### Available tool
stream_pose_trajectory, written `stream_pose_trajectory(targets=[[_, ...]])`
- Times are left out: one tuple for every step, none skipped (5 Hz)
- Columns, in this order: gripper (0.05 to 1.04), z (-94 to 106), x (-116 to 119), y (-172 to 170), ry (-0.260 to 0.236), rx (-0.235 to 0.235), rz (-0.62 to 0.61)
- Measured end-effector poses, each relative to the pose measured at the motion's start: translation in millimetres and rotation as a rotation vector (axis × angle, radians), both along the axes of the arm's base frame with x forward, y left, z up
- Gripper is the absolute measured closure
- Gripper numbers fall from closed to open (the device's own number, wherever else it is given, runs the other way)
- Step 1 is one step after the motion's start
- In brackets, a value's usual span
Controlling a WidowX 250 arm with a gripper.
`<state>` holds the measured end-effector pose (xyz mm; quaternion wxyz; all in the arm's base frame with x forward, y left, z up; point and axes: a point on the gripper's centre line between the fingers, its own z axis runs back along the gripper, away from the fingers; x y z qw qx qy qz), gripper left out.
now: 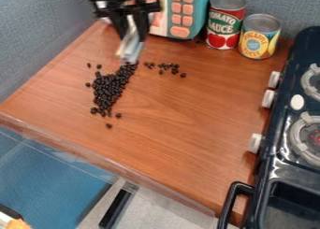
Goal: Sweep into pile
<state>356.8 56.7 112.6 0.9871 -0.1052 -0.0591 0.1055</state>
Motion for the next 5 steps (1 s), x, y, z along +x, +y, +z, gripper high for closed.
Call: stream_pose_trajectory(targets=[[0.711,-5.4,4.4,-26.5,0.03,0.055,-0.001],[0.711,-39.4,7.3,-48.6,0.123,0.1,0.008],[0.711,-56.1,10.6,-67.9,0.139,0.144,0.013],[0.712,-62.7,18.9,-79.5,0.138,0.168,0.023],[0.711,-68.6,28.1,-92.0,0.158,0.153,0.031]])
